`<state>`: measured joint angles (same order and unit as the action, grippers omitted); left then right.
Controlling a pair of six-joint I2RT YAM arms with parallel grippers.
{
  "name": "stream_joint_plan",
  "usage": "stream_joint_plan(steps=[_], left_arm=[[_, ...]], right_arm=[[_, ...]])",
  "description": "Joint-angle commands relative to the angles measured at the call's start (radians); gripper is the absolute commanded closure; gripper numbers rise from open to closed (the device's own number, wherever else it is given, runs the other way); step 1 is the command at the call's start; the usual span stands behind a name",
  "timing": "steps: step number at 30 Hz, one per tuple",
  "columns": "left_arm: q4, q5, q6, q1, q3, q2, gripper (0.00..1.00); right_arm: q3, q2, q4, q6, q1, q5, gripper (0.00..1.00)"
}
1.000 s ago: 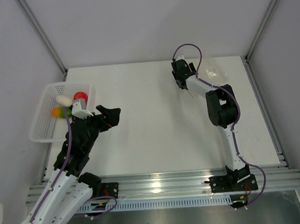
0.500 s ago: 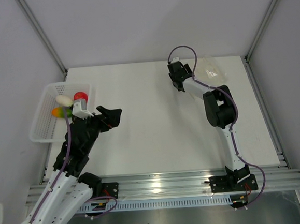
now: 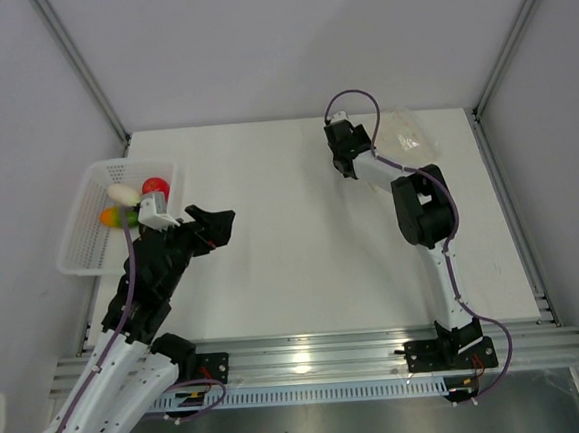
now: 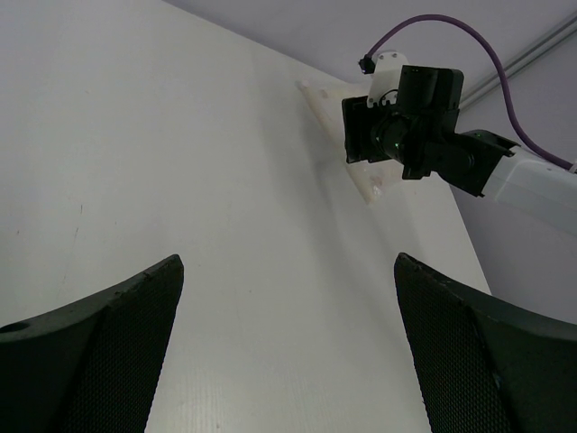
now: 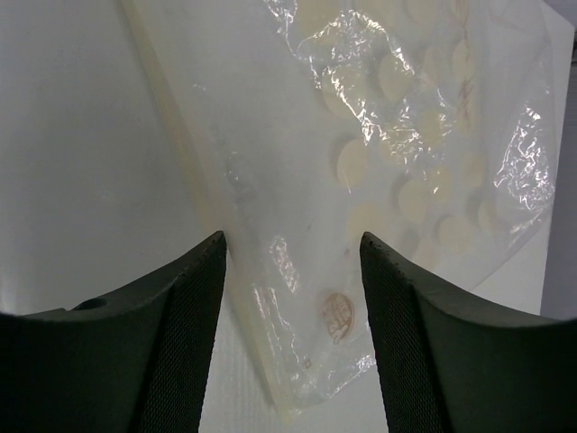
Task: Place the food in the zip-top bag and seal the zipper
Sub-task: Pick up the zipper food storage bag at the center of the board.
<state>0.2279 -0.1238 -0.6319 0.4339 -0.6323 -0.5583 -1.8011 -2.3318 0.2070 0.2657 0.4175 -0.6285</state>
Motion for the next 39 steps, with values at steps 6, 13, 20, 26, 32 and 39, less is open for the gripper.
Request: stream_joint_plan(steps=[6,13,20,26,32,39], left_arm=[[-0.019,0.024,-0.015,0.003,-0.003,-0.009,0.01],[-0.021,0.035,-0.015,0.003,-0.003,-0.014,0.00],[0.010,0.030,-0.022,0.005,-0.010,-0.002,0.00],[0.068,0.070,-0.037,0.003,-0.033,-0.009,0.03],[0.094,0.222,-0.067,0.005,-0.012,-0.009,0.10],[0.059,0.349,-0.132,0.055,0.040,-0.005,0.17]], right_arm=[[-0.040,-0.061,-0.057,0.064,-0.009,-0.068,0.39],[-0.072,-0.101,-0.078,0.093,-0.014,-0.073,0.45],[-0.055,-0.072,-0.086,0.087,0.003,-0.071,0.98],[0.040,0.073,-0.026,-0.038,0.044,-0.042,1.00],[0.279,0.412,0.126,-0.366,0.115,0.147,1.00],[0.630,0.860,0.137,-0.592,0.233,0.371,1.00]])
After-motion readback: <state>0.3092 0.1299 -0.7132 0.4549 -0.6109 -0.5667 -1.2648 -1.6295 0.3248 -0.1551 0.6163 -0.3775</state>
